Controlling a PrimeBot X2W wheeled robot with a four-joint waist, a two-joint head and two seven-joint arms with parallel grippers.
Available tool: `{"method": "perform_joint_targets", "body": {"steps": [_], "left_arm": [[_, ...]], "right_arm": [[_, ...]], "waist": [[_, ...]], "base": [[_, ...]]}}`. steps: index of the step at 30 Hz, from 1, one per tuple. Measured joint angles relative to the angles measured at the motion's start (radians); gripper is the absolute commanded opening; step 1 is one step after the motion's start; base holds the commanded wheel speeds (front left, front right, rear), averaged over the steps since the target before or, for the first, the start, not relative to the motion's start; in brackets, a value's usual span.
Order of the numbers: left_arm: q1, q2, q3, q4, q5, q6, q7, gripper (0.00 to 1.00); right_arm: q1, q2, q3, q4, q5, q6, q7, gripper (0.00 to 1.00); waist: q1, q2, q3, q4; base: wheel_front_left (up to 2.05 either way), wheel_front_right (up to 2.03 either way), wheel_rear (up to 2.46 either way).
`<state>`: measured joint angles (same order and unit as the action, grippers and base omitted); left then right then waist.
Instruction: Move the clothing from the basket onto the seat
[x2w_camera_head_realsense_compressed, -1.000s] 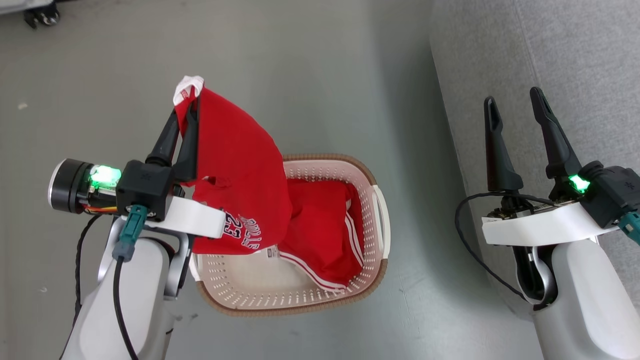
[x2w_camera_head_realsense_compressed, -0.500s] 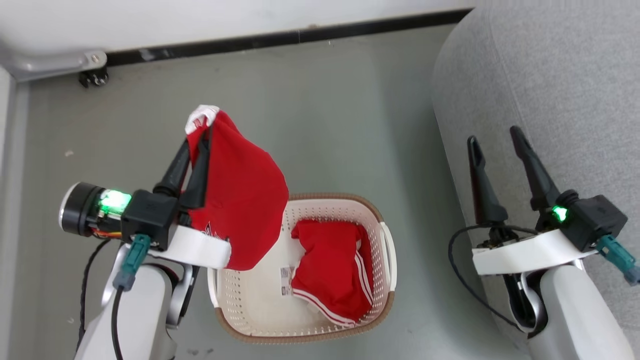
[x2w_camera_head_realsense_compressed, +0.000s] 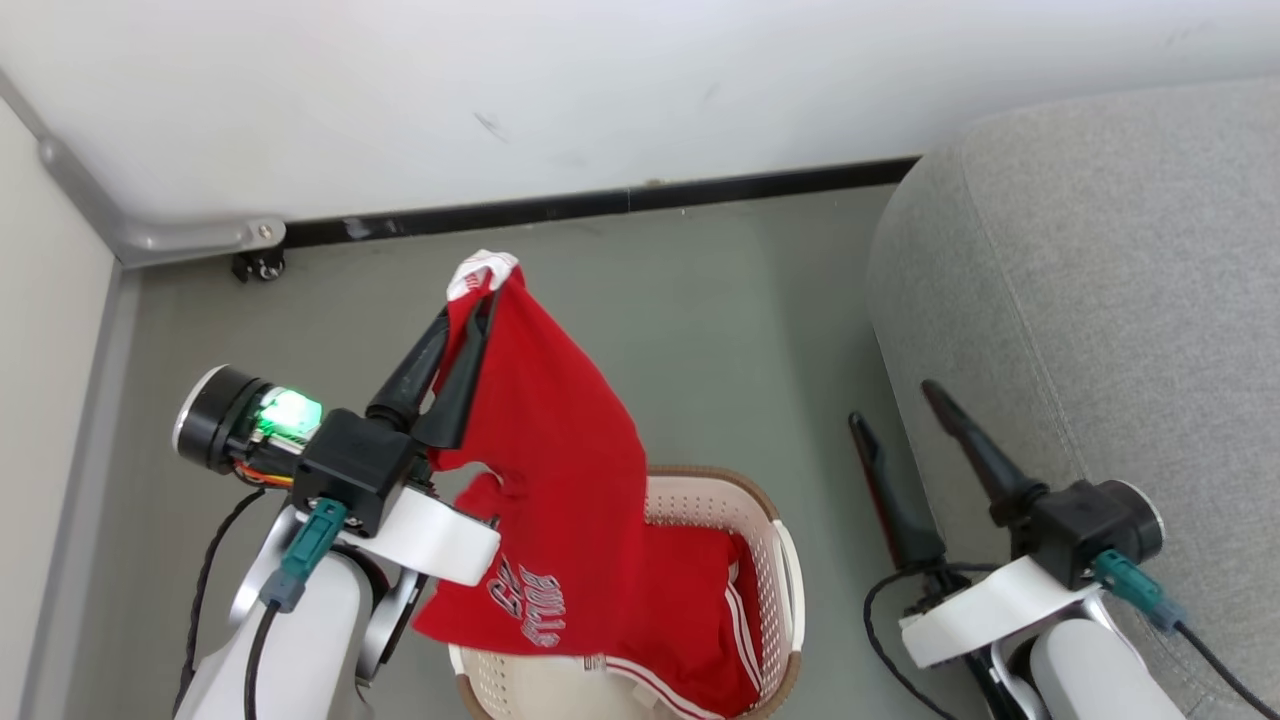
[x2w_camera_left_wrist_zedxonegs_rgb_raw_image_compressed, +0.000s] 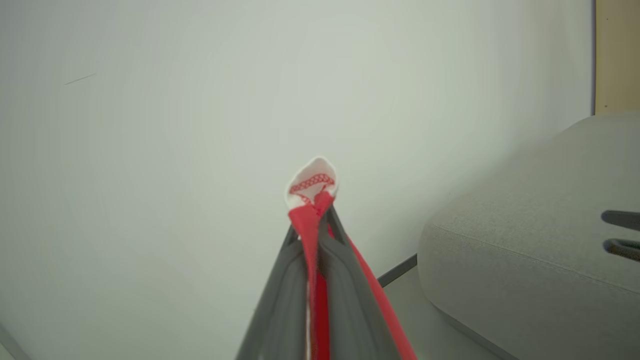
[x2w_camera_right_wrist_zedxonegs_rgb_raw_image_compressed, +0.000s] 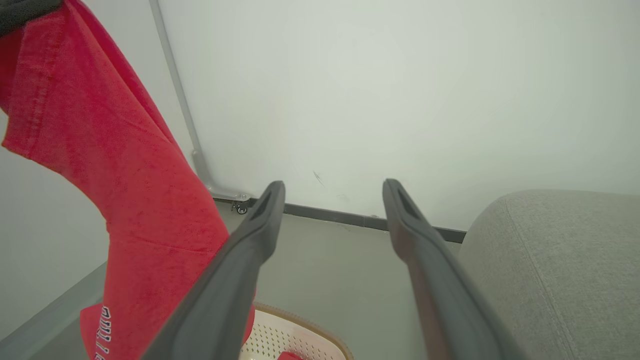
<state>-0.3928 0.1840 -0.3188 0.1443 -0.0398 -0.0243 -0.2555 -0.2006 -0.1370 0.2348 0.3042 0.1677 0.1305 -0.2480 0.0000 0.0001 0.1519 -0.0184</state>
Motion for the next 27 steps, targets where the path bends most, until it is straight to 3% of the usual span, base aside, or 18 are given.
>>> {"method": "perform_joint_targets", "body": {"steps": [15, 27], "left_arm": [[-0.030, -0.032, -0.092, -0.037, 0.001, -0.057, 0.000, 0.00], [-0.067, -0.036, -0.143, -0.088, -0.002, -0.083, 0.000, 0.00]], "right_arm": [[0.035, -0.067, 0.291, 0.030, 0.076, 0.000, 0.020, 1.00], [0.031, -0.169, 0.326, 0.018, 0.178, 0.000, 0.052, 1.00]], "waist": [[0.0000, 0.0000, -0.121, 0.013], [-0.0001, 0.0000, -0.163, 0.014]], "base": [[0.00, 0.00, 0.00], [0.00, 0.00, 0.00]]}}
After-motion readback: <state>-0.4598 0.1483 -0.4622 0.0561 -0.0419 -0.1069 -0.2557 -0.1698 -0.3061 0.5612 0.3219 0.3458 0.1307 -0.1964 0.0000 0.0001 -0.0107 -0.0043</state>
